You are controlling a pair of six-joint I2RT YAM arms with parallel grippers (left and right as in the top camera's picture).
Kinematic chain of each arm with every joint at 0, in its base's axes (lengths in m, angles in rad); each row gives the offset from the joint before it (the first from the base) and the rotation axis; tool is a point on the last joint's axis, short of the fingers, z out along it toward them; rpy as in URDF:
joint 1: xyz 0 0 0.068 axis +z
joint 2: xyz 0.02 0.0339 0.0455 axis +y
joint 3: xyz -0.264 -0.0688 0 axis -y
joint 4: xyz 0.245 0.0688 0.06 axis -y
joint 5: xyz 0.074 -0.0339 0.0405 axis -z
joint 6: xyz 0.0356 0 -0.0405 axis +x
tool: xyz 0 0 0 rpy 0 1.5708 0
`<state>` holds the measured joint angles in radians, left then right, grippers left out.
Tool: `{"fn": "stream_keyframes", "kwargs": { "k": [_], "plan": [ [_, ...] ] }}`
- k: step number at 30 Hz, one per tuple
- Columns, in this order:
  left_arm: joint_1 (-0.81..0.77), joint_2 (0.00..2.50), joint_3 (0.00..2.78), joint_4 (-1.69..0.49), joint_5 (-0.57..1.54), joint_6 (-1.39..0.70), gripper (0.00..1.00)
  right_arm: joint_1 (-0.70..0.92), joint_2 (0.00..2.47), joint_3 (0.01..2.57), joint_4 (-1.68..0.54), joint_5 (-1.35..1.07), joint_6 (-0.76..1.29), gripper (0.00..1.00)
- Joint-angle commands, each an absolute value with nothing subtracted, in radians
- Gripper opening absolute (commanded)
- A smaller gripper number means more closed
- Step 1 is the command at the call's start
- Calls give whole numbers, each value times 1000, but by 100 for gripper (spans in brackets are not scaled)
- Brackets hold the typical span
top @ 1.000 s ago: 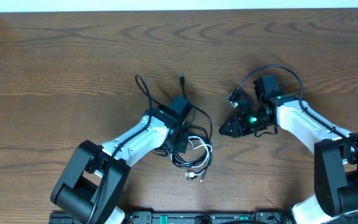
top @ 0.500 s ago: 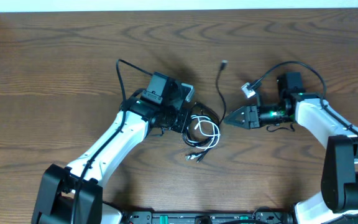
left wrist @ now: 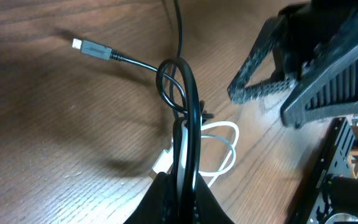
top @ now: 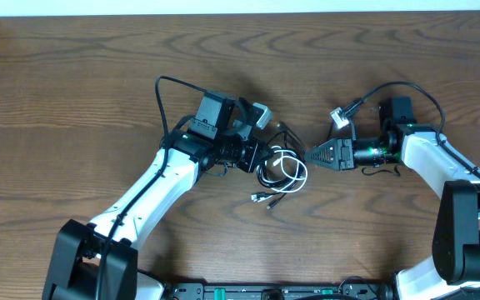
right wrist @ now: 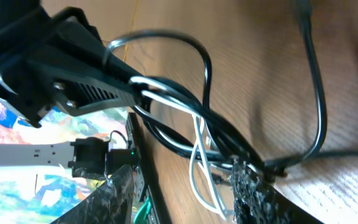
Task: Untangle cables
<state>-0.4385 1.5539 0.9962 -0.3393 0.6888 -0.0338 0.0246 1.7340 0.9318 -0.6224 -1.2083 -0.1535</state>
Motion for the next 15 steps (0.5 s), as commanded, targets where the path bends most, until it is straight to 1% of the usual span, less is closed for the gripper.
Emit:
{"fn": "stream_keyframes", "kwargs": {
  "k": [1, 3, 9, 12, 15],
  "plan": [
    [-434, 1549, 1013, -330, 722, -82, 7, 39, 1726, 926, -661, -1129, -147, 47],
    [-434, 1549, 1013, -331, 722, -92, 8, 56, 1726, 926, -684, -1085, -157, 47],
    [-434, 1549, 1012, -330, 722, -125, 8, 136, 1726, 926, -726, -1055, -218, 47],
    [-434, 1549, 1012, -331, 722, -138, 8, 183, 1726, 926, -721, -971, -218, 48],
    [-434, 1549, 1012, -331, 722, -160, 7, 234, 1726, 926, -714, -825, -213, 46]
  ]
}}
